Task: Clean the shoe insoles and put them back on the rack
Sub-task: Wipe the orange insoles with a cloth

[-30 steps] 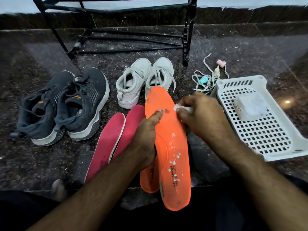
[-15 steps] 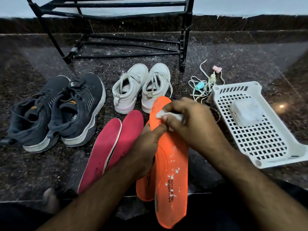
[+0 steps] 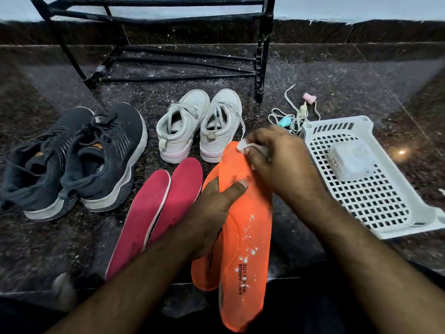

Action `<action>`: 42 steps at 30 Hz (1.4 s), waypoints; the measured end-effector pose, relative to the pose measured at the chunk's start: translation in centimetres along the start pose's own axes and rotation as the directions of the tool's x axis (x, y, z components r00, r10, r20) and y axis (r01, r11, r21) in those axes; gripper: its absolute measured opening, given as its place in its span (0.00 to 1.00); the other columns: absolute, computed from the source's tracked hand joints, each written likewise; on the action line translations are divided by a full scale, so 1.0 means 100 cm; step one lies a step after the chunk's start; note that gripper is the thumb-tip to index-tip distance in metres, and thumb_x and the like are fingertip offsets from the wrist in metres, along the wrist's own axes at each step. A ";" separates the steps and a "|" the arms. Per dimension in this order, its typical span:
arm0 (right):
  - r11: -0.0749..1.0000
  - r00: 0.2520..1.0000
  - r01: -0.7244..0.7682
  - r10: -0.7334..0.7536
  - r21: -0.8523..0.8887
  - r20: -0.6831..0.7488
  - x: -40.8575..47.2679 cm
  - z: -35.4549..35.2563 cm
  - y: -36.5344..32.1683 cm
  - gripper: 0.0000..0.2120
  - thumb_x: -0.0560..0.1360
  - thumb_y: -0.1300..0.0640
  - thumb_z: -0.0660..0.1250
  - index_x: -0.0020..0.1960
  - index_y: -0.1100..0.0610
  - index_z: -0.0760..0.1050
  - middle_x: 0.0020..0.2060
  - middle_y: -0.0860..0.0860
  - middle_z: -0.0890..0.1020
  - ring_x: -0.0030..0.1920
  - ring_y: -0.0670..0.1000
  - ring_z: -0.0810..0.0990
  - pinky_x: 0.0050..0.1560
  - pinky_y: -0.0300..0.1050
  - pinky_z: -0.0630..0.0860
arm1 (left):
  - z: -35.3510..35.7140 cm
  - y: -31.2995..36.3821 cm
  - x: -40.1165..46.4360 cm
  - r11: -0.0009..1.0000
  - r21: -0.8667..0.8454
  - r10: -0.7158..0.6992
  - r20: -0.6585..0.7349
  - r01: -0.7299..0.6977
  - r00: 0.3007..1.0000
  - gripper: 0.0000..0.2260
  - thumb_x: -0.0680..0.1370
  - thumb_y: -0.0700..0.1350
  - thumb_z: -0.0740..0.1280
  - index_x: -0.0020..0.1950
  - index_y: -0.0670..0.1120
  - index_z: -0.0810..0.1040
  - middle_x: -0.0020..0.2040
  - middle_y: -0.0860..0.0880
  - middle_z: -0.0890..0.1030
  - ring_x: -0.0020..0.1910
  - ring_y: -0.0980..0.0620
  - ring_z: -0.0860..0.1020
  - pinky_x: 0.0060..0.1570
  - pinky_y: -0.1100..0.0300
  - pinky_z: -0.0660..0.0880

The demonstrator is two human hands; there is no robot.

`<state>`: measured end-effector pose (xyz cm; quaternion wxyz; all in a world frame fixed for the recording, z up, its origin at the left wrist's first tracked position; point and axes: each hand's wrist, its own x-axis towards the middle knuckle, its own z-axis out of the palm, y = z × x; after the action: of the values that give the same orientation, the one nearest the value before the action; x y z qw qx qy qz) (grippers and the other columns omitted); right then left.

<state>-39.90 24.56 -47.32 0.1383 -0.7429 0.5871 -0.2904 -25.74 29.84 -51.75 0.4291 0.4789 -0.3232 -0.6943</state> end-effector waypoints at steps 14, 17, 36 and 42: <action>0.992 0.983 0.125 -0.127 0.022 0.135 -0.015 0.003 -0.020 0.11 0.74 0.59 0.66 0.54 0.50 0.80 0.47 0.49 0.77 0.49 0.51 0.79 0.52 0.46 0.74 | -0.001 0.003 0.001 0.999 -0.022 0.036 -0.022 -0.037 0.999 0.08 0.81 0.37 0.65 0.56 0.44 0.82 0.48 0.40 0.86 0.46 0.44 0.84 0.48 0.49 0.80; 0.973 0.950 0.224 -0.229 0.049 0.210 -0.022 0.003 -0.028 0.11 0.73 0.60 0.67 0.54 0.51 0.80 0.43 0.47 0.73 0.44 0.48 0.76 0.47 0.41 0.70 | -0.002 0.001 0.001 0.998 0.013 0.058 -0.024 -0.057 0.998 0.10 0.81 0.34 0.63 0.53 0.44 0.82 0.45 0.45 0.86 0.45 0.48 0.84 0.45 0.55 0.80; 0.993 0.987 0.112 -0.116 0.044 0.109 -0.025 0.007 -0.026 0.12 0.71 0.65 0.66 0.50 0.53 0.82 0.47 0.51 0.76 0.47 0.48 0.77 0.50 0.38 0.69 | -0.001 0.010 0.003 0.999 -0.033 0.028 -0.138 -0.033 0.990 0.08 0.80 0.38 0.66 0.46 0.43 0.83 0.39 0.43 0.85 0.37 0.45 0.82 0.45 0.50 0.78; 0.999 0.997 -0.002 0.005 -0.051 0.071 -0.021 0.003 -0.014 0.10 0.73 0.64 0.67 0.50 0.54 0.82 0.48 0.53 0.77 0.49 0.53 0.79 0.51 0.41 0.69 | -0.007 0.014 0.007 0.995 -0.095 0.017 -0.256 -0.043 0.967 0.13 0.79 0.42 0.69 0.62 0.39 0.79 0.52 0.36 0.85 0.46 0.40 0.83 0.52 0.40 0.80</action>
<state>-38.90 26.92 -47.41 0.1409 -0.7549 0.5903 -0.2486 -24.85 28.57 -51.06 0.5007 0.5373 -0.2376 -0.6357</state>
